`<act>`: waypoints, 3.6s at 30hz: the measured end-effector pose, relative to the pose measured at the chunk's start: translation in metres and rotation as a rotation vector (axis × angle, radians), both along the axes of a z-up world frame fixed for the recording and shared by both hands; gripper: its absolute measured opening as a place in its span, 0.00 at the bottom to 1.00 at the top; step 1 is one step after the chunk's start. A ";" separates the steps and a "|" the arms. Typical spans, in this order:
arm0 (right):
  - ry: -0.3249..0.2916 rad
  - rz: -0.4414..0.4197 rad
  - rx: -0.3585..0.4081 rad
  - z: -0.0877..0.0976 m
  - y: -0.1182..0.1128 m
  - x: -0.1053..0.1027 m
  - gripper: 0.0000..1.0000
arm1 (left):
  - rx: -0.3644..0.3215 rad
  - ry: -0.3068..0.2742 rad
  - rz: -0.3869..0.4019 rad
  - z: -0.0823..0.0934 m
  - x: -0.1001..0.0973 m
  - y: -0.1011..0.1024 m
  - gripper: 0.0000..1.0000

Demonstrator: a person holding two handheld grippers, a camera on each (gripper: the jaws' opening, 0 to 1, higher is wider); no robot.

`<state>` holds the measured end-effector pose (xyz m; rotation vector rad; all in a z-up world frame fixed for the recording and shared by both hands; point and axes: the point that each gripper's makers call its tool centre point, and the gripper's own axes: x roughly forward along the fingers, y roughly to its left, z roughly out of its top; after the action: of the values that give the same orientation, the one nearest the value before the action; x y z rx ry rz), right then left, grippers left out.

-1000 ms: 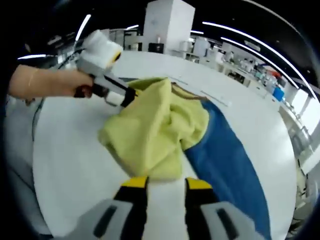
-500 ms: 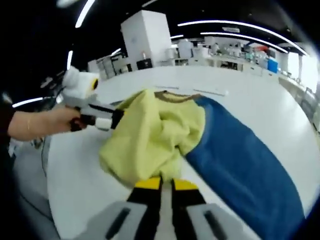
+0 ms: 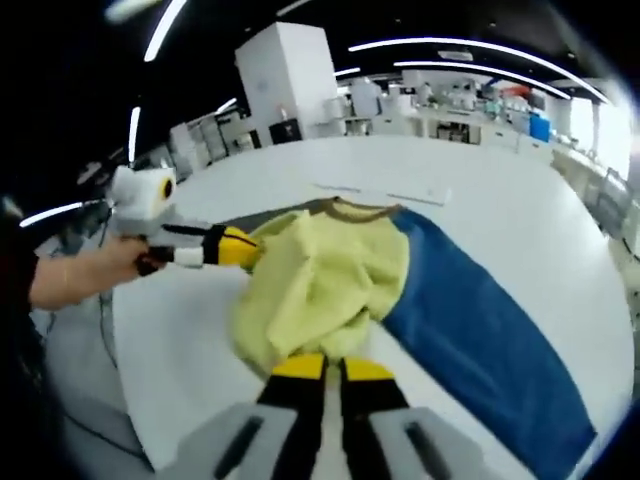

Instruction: Fold the garment on the visible template until the final outline fits inside the template.

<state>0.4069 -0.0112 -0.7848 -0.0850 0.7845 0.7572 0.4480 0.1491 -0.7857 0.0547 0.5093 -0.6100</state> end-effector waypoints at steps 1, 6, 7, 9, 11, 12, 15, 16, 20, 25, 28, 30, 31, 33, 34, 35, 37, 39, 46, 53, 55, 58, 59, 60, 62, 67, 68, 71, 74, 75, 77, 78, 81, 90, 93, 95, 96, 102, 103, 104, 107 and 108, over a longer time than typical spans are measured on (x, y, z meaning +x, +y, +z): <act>0.009 0.002 -0.001 0.002 0.000 -0.002 0.00 | 0.007 -0.005 -0.005 0.003 -0.003 0.002 0.00; 0.017 -0.017 -0.017 0.012 -0.001 -0.010 0.00 | 0.013 -0.020 0.001 0.015 -0.015 0.013 0.00; 0.029 -0.021 -0.020 0.012 -0.002 -0.011 0.00 | 0.017 -0.022 -0.004 0.018 -0.018 0.015 0.00; 0.040 -0.031 -0.024 0.012 -0.005 -0.012 0.00 | 0.027 -0.027 -0.007 0.021 -0.024 0.017 0.00; 0.050 -0.035 -0.032 0.012 -0.006 -0.015 0.00 | 0.029 -0.027 -0.008 0.024 -0.028 0.020 0.00; 0.051 -0.035 -0.033 0.013 -0.006 -0.017 0.00 | 0.027 -0.028 -0.004 0.026 -0.031 0.021 0.00; 0.056 -0.054 -0.019 0.015 -0.005 -0.019 0.00 | 0.017 -0.025 0.010 0.028 -0.038 0.028 0.00; 0.060 -0.063 -0.017 0.014 -0.006 -0.017 0.00 | 0.022 -0.025 0.011 0.027 -0.039 0.031 0.00; 0.053 -0.079 -0.024 0.009 -0.006 -0.008 0.00 | 0.030 -0.020 0.003 0.029 -0.054 0.032 0.00; 0.063 -0.098 -0.037 -0.003 -0.004 0.006 0.00 | 0.041 -0.006 0.012 0.023 -0.064 0.037 0.00; 0.072 -0.102 -0.049 -0.008 -0.001 0.008 0.00 | 0.051 -0.009 0.013 0.023 -0.071 0.037 0.00; 0.074 -0.106 -0.060 -0.013 -0.002 0.013 0.00 | 0.058 -0.008 0.011 0.022 -0.073 0.039 0.00; 0.075 -0.106 -0.066 -0.014 -0.002 0.012 0.00 | 0.059 -0.006 0.011 0.021 -0.074 0.039 0.00; 0.075 -0.107 -0.078 -0.017 0.000 0.011 0.00 | 0.063 -0.002 0.016 0.020 -0.077 0.042 0.00; 0.076 -0.106 -0.084 -0.019 0.000 0.012 0.00 | 0.066 0.000 0.022 0.019 -0.077 0.044 0.00; 0.076 -0.102 -0.089 -0.020 0.000 0.010 0.00 | 0.067 0.000 0.027 0.019 -0.079 0.045 0.00; 0.063 -0.092 -0.104 -0.026 -0.003 0.019 0.00 | 0.065 0.007 0.034 0.017 -0.081 0.046 0.00; 0.056 -0.111 -0.132 -0.024 -0.008 0.018 0.06 | 0.067 0.012 0.035 0.016 -0.082 0.046 0.00; 0.033 -0.099 -0.208 -0.020 -0.018 -0.004 0.19 | 0.063 0.011 0.065 0.017 -0.081 0.050 0.00; 0.068 -0.125 -0.207 -0.035 -0.024 -0.015 0.20 | 0.059 0.017 0.080 0.016 -0.082 0.051 0.00; 0.092 -0.137 -0.203 -0.044 -0.024 -0.017 0.19 | 0.057 0.022 0.083 0.014 -0.082 0.051 0.00; 0.096 -0.141 -0.216 -0.053 -0.023 -0.016 0.17 | 0.060 0.028 0.085 0.013 -0.083 0.053 0.00; 0.106 -0.141 -0.219 -0.055 -0.020 -0.020 0.16 | 0.060 0.028 0.086 0.014 -0.083 0.053 0.00; 0.107 -0.140 -0.217 -0.057 -0.019 -0.020 0.16 | 0.059 0.028 0.086 0.013 -0.084 0.053 0.00; 0.108 -0.139 -0.211 -0.061 -0.015 -0.020 0.13 | 0.062 0.028 0.087 0.014 -0.085 0.054 0.00; 0.094 -0.153 -0.242 -0.066 -0.015 -0.021 0.08 | 0.065 0.029 0.087 0.014 -0.089 0.056 0.00; 0.093 -0.153 -0.242 -0.066 -0.015 -0.021 0.06 | 0.066 0.030 0.088 0.013 -0.090 0.056 0.00; 0.089 -0.158 -0.230 -0.064 -0.013 -0.023 0.00 | 0.067 0.033 0.092 0.012 -0.091 0.060 0.00; 0.085 -0.159 -0.224 -0.058 -0.014 -0.027 0.00 | 0.055 0.029 0.099 0.016 -0.095 0.061 0.00; 0.081 -0.156 -0.218 -0.054 -0.014 -0.029 0.00 | 0.053 0.027 0.101 0.017 -0.096 0.061 0.00; 0.066 -0.149 -0.206 -0.044 -0.015 -0.034 0.00 | 0.051 0.023 0.107 0.021 -0.099 0.063 0.00; 0.058 -0.146 -0.205 -0.042 -0.018 -0.033 0.00 | 0.049 0.020 0.108 0.023 -0.101 0.063 0.00; 0.051 -0.134 -0.207 -0.032 -0.024 -0.044 0.00 | 0.020 0.028 0.121 0.027 -0.109 0.068 0.00; 0.051 -0.134 -0.177 -0.009 -0.039 -0.075 0.00 | 0.022 0.030 0.137 0.032 -0.137 0.083 0.00; 0.047 -0.127 -0.180 -0.003 -0.044 -0.085 0.00 | 0.011 0.032 0.142 0.037 -0.149 0.083 0.00; 0.046 -0.127 -0.172 0.002 -0.044 -0.093 0.00 | 0.010 0.034 0.144 0.040 -0.156 0.086 0.00; 0.048 -0.123 -0.170 0.004 -0.044 -0.098 0.00 | 0.009 0.035 0.146 0.041 -0.161 0.087 0.00; 0.062 -0.111 -0.162 0.008 -0.043 -0.116 0.00 | 0.028 0.048 0.146 0.042 -0.182 0.095 0.00; 0.063 -0.109 -0.161 0.008 -0.042 -0.117 0.00 | 0.031 0.055 0.148 0.041 -0.186 0.096 0.00; 0.067 -0.106 -0.157 0.008 -0.041 -0.121 0.00 | 0.035 0.060 0.148 0.040 -0.190 0.096 0.00; 0.080 -0.113 -0.152 0.005 -0.041 -0.128 0.00 | 0.048 0.077 0.154 0.036 -0.198 0.101 0.00; 0.089 -0.118 -0.148 0.004 -0.041 -0.131 0.00 | 0.050 0.093 0.162 0.033 -0.201 0.105 0.00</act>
<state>0.2759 -0.0523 -0.7813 -0.1377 0.9217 0.5940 0.2474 0.2543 -0.7526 0.0322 0.6133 -0.4423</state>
